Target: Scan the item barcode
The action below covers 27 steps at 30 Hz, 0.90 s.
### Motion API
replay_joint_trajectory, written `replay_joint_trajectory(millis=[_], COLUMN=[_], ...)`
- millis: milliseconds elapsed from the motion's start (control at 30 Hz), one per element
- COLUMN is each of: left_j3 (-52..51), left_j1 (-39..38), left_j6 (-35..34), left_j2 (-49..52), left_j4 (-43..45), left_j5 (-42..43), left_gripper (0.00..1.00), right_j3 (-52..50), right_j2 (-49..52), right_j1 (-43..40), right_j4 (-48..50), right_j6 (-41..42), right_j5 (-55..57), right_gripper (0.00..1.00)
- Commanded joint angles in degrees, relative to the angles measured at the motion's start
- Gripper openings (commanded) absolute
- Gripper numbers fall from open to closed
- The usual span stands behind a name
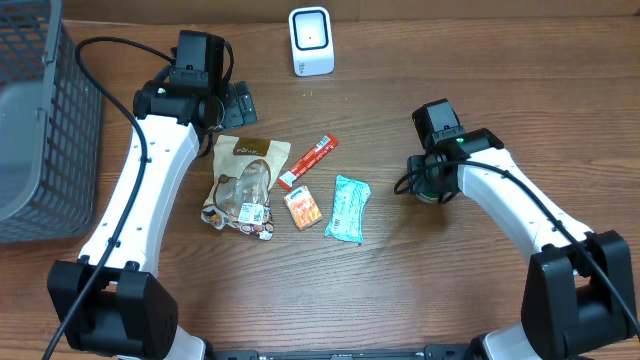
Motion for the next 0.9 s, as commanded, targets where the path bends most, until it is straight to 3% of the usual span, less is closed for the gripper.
replay_joint_trajectory(millis=[0,367,600,633,667,700,733,867], left_j3=[0.76,0.76,0.76,0.76,0.76,0.76,0.76,0.76], left_j1=[-0.11,-0.11,-0.11,-0.11,-0.11,-0.11,-0.11,-0.11], left_j6=[-0.37,-0.37,-0.37,-0.37,-0.37,-0.37,-0.37,-0.37], left_j2=[-0.07,-0.07,-0.07,-0.07,-0.07,-0.07,-0.07,-0.07], left_j4=[0.07,0.07,0.07,0.07,0.07,0.07,0.07,0.07], left_j5=[-0.37,-0.37,-0.37,-0.37,-0.37,-0.37,-0.37,-0.37], left_gripper=[1.00,1.00,1.00,1.00,1.00,1.00,1.00,1.00], right_j3=[-0.04,-0.04,-0.04,-0.04,-0.04,-0.04,-0.02,1.16], right_j2=[-0.68,-0.68,-0.68,-0.68,-0.68,-0.68,-0.68,-0.68], right_j1=[-0.15,-0.15,-0.15,-0.15,-0.15,-0.15,-0.15,-0.09], right_j4=[0.52,-0.96,-3.58,-3.37,-3.15,-2.93,-2.80,-2.73], right_j6=[-12.24,-46.10,-61.13,-61.79,-62.12,-62.07,-62.05,-59.89], right_j5=[-2.21,-16.02,-19.32,-19.30,-19.30,-19.30,-19.30,-18.10], right_gripper=[0.56,0.52,0.54,0.56,0.66,0.89,1.00,1.00])
